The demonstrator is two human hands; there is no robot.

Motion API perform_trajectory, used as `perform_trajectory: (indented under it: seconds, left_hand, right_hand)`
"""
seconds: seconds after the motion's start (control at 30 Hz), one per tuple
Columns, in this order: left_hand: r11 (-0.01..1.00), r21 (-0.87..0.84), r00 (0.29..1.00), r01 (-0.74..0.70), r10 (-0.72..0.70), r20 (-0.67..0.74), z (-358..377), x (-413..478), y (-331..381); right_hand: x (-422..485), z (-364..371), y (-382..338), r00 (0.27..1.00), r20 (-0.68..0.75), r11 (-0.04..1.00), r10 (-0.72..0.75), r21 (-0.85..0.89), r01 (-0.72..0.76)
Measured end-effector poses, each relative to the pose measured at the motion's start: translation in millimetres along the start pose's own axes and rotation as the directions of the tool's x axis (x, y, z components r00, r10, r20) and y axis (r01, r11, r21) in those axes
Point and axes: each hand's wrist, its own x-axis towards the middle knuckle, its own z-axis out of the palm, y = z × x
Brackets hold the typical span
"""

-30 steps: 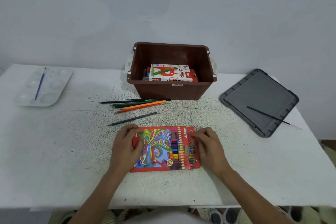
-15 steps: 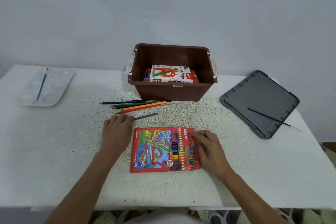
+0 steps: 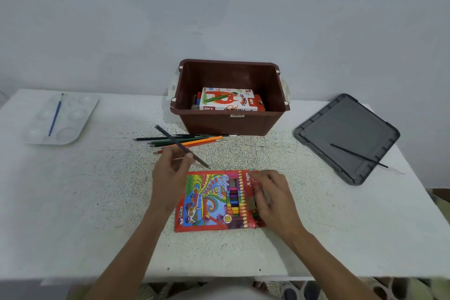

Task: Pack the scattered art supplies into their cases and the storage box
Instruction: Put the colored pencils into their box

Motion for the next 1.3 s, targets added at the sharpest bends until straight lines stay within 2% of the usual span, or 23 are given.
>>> perform_trajectory:
  seconds: [0.13,0.23,0.43,0.63,0.7,0.77,0.83,0.93,1.03,1.17,1.3]
  left_hand:
    - [0.957,-0.226,0.978,0.183,-0.154,0.139,10,-21,11]
    - [0.894,-0.358,0.952,0.267,-0.189,0.239,19,-31,12]
    - [0.860,-0.393,0.930,0.327,-0.219,0.294,24,-38,6]
    - [0.872,-0.346,0.936,0.347,-0.297,0.190,6,-27,-11]
    - [0.931,-0.227,0.957,0.286,-0.268,0.110,0,-23,-22]
    - [0.985,0.019,0.985,0.172,-0.172,0.027,-5,-21,-33]
    - [0.972,0.232,0.999,0.045,-0.047,0.005,-7,-21,-45]
    - [0.895,0.413,0.986,-0.167,0.145,0.084,-9,-22,-68]
    - [0.846,0.462,0.964,-0.267,0.228,0.138,-8,-22,-82]
    - [0.836,0.474,0.961,-0.275,0.235,0.143,-7,-23,-85]
    - [0.841,0.473,0.965,-0.263,0.220,0.146,-7,-23,-87]
  right_hand:
    - [8,2,-18,0.996,-0.023,0.997,-0.081,0.000,0.081]
    - [13,4,-24,0.992,-0.031,0.992,-0.126,-0.025,0.126]
    - [16,3,-20,0.985,0.005,0.978,-0.170,-0.123,0.169]
    - [18,-34,27,0.986,-0.003,0.918,-0.166,-0.366,0.154]
    - [17,-54,46,0.990,-0.018,0.899,-0.141,-0.421,0.120]
    - [15,-72,63,0.994,-0.034,0.887,-0.105,-0.454,0.078]
    - [12,-86,78,0.996,-0.048,0.880,-0.071,-0.473,0.040]
    - [9,-96,91,0.996,-0.062,0.866,-0.059,-0.500,0.020]
    - [8,-95,91,0.996,-0.043,0.854,-0.080,-0.518,0.047]
    - [7,-72,78,0.994,0.015,0.865,-0.106,-0.492,0.100]
    - [6,-39,60,0.989,0.067,0.924,-0.134,-0.352,0.149]
